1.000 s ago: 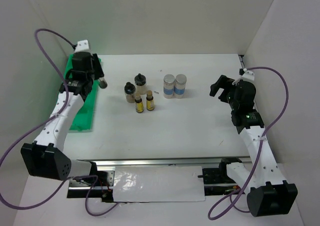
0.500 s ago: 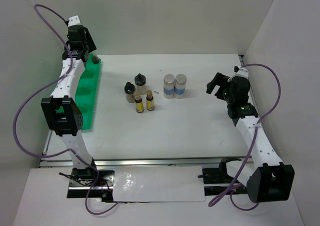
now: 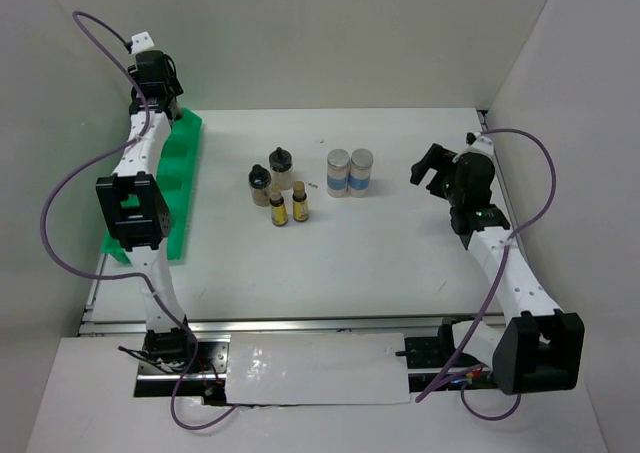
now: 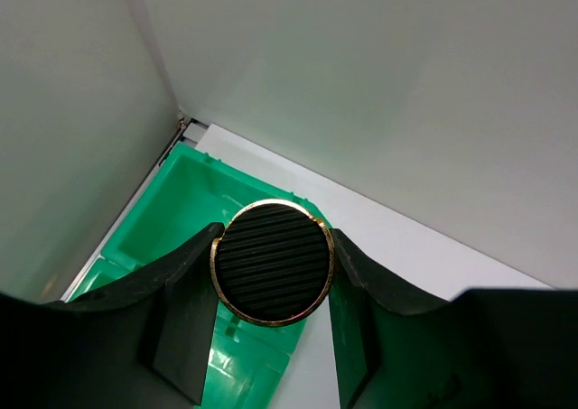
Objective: Organize the condiment bottles
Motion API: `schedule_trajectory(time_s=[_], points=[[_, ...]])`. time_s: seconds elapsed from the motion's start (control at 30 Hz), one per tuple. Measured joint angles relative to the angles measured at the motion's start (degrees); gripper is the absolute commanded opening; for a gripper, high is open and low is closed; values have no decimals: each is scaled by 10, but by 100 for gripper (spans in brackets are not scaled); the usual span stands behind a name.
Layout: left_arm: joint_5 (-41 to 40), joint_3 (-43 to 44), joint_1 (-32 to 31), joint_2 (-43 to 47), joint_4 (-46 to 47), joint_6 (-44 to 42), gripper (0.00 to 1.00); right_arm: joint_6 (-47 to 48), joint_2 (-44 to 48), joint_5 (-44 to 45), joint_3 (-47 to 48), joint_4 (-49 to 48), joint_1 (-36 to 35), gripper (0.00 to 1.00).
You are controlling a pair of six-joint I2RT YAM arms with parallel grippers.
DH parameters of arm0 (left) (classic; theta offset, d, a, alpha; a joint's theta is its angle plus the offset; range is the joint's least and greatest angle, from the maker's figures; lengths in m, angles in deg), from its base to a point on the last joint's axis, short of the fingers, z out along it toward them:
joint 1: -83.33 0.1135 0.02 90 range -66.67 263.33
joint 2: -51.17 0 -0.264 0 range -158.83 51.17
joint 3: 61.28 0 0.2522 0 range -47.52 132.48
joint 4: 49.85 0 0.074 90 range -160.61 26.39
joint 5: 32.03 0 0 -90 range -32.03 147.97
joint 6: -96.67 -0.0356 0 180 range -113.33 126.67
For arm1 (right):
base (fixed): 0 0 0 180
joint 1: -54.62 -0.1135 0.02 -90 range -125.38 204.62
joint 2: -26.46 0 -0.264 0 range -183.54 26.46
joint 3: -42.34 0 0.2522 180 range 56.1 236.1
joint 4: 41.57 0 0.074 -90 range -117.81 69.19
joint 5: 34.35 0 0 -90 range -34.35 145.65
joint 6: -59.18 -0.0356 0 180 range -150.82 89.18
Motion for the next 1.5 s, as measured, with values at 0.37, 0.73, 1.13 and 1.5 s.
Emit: schedule_trajectory(time_s=[0.37, 0.73, 1.13, 1.5], points=[[-3, 11, 15, -50, 28, -11, 49, -19, -75, 12, -3, -13, -12, 100], [0, 14, 22, -86, 26, 2, 51, -19, -115, 34, 10, -16, -39, 100], [2, 19, 22, -93, 15, 3, 86, -18, -134, 48, 19, -15, -56, 100], [18, 23, 22, -83, -3, 3, 100, -14, -127, 57, 21, -15, -61, 100]])
